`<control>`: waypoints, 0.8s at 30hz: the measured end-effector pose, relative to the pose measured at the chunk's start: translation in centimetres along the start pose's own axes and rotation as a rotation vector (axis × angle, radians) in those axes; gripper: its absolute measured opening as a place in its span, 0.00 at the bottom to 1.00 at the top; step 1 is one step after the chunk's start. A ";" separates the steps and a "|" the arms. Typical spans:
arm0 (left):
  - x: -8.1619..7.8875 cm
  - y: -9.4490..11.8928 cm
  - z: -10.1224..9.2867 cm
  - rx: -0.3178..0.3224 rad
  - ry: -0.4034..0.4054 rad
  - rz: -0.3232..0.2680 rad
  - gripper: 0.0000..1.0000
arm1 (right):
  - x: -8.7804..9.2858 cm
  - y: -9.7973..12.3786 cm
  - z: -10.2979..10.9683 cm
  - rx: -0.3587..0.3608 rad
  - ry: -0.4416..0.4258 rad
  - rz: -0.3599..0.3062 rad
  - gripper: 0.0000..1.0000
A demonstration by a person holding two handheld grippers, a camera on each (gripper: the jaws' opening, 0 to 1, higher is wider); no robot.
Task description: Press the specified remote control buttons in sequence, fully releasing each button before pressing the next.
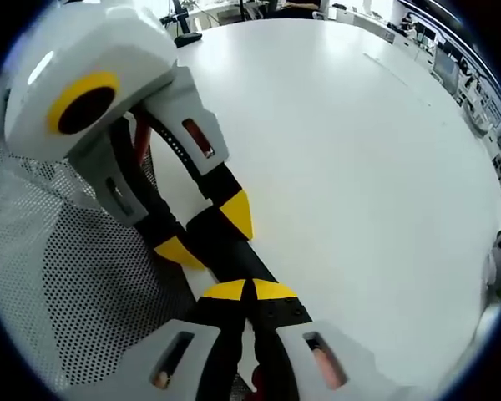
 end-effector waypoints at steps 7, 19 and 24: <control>0.0 0.0 -0.1 0.000 0.001 -0.003 0.25 | 0.0 0.0 0.1 0.001 0.023 -0.001 0.00; 0.0 0.0 -0.1 0.001 -0.001 -0.002 0.25 | 0.1 -0.1 0.0 0.001 0.080 -0.021 0.00; 0.0 0.0 -0.1 0.001 0.001 -0.002 0.25 | 0.0 -0.1 0.0 0.002 0.096 -0.018 0.00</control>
Point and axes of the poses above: the point that each gripper's makers call its tool centre point, and the gripper's own axes: y roughly backward along the fingers, z roughly to its left, x roughly out of its underside, the point moved 10 cm from there along y, roughly backward along the fingers, and after that the axes turned 6 degrees about x, right-handed, at the moved point
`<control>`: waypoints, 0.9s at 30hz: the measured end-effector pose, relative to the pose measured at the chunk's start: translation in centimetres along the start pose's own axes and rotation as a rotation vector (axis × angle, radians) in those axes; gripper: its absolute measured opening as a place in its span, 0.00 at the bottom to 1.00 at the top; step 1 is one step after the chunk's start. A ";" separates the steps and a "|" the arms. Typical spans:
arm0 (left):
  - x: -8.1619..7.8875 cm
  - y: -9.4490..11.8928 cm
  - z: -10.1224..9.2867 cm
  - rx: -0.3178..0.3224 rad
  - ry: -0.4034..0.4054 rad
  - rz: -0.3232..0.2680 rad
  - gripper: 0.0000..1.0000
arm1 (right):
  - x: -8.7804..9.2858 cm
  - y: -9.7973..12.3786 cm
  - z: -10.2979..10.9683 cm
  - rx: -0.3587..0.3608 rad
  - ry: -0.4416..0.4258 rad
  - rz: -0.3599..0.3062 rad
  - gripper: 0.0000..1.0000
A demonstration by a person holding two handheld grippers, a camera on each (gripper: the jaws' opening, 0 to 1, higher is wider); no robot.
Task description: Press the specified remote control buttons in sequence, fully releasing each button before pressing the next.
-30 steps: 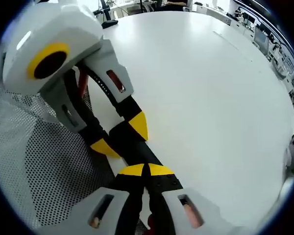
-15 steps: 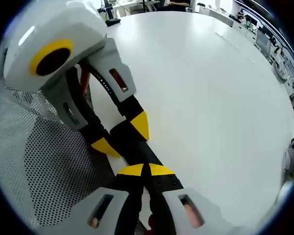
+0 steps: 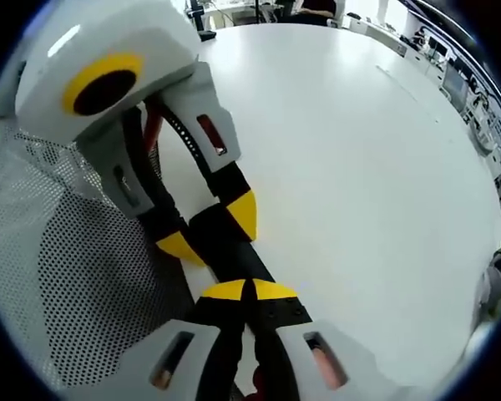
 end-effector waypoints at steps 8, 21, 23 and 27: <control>0.0 0.0 0.0 -0.005 0.005 -0.005 0.25 | -0.1 0.0 0.0 0.005 0.000 0.004 0.00; 0.1 0.1 -0.1 -0.007 0.010 -0.014 0.25 | -0.4 0.0 0.0 0.011 -0.047 0.041 0.00; 0.1 0.1 -0.1 -0.007 0.011 -0.015 0.25 | -0.5 0.0 0.1 0.007 -0.053 0.032 0.00; 0.1 0.1 0.0 -0.007 0.010 -0.015 0.25 | -0.9 0.0 0.4 -0.011 -0.050 0.008 0.00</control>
Point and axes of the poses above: the point that each gripper's makers call its tool centre point, and the gripper's own axes: y roughly backward along the fingers, z roughly to its left, x roughly out of its underside, the point moved 10 cm from there along y, roughly backward along the fingers, and after that the axes turned 6 degrees about x, right-handed, at the moved point
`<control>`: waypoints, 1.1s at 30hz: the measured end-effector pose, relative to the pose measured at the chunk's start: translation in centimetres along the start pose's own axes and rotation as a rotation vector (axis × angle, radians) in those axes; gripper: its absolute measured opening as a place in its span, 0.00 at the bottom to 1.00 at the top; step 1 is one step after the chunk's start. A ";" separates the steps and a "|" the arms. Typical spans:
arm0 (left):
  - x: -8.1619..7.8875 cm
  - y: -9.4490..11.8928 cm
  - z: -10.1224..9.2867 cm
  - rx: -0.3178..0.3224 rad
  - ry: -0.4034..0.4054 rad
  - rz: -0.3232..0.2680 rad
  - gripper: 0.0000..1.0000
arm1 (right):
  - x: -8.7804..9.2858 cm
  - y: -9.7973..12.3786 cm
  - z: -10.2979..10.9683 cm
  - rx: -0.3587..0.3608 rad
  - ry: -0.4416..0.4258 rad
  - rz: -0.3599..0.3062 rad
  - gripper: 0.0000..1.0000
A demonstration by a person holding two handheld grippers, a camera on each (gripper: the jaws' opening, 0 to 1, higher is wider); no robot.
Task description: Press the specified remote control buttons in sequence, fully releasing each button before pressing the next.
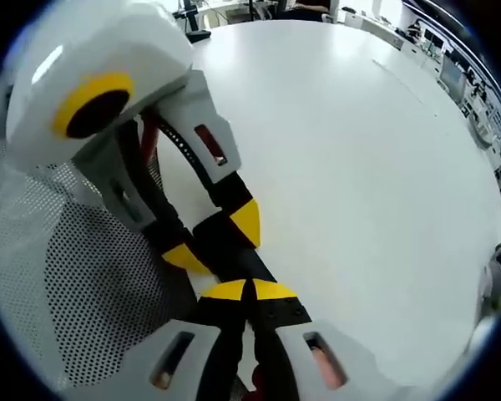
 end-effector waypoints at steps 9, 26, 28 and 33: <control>0.1 -0.1 0.2 0.002 -0.005 0.006 0.25 | 0.0 -0.3 0.2 -0.004 0.008 0.018 0.00; 0.1 -0.2 0.2 -0.003 -0.001 0.003 0.25 | -0.1 -0.5 0.1 -0.008 0.021 0.020 0.00; 0.0 -0.2 0.1 -0.004 0.000 0.003 0.25 | -0.1 -0.5 0.0 -0.011 0.009 0.022 0.00; 0.0 -0.1 0.1 -0.004 0.001 0.000 0.25 | 0.3 -0.3 -0.2 -0.026 -0.025 -0.001 0.00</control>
Point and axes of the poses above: the point that each gripper's makers call its tool centre point, and the gripper's own axes: y roughly backward along the fingers, z roughly to its left, x roughly out of its underside, the point moved 10 cm from there along y, roughly backward along the fingers, and after that the axes turned 6 degrees about x, right-handed, at the moved point
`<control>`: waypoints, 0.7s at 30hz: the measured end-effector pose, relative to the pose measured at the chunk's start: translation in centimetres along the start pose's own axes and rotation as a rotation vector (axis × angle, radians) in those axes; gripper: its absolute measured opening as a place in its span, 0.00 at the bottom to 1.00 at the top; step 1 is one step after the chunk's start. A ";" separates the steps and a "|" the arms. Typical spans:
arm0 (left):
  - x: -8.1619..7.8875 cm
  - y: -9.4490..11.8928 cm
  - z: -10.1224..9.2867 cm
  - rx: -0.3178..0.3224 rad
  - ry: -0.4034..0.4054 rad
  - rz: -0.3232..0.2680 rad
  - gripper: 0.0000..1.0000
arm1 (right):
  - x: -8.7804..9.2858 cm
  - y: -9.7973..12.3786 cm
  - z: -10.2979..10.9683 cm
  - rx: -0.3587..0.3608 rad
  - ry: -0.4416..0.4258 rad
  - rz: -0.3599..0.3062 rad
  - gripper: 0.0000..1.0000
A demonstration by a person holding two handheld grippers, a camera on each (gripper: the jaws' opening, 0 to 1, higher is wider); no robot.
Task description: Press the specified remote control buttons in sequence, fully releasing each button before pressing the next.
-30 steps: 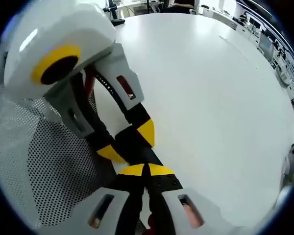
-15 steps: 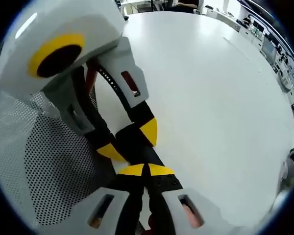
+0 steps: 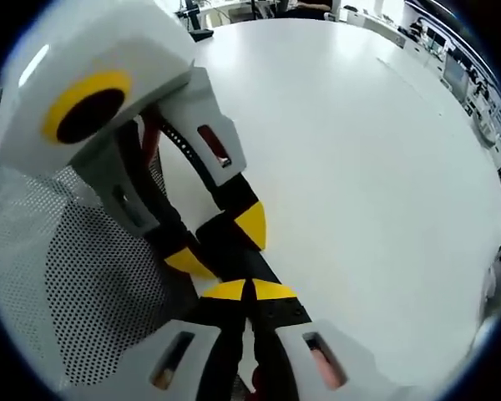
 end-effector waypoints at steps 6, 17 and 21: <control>0.0 0.0 0.0 0.001 -0.002 0.000 0.25 | -0.2 0.0 -0.2 -0.013 -0.069 0.021 0.00; 0.0 0.0 0.1 0.004 -0.005 0.002 0.25 | -0.3 0.0 0.0 -0.020 -0.080 0.012 0.00; 0.0 0.0 0.1 0.004 -0.007 0.003 0.25 | -0.2 -0.3 0.0 -0.030 -0.093 0.020 0.00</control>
Point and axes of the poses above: the point that each gripper's makers call its tool centre point, and the gripper's own axes: y roughly backward along the fingers, z roughly to its left, x roughly out of its underside, the point moved 10 cm from there along y, roughly backward along the fingers, and after that the axes turned 6 degrees about x, right-handed, at the moved point
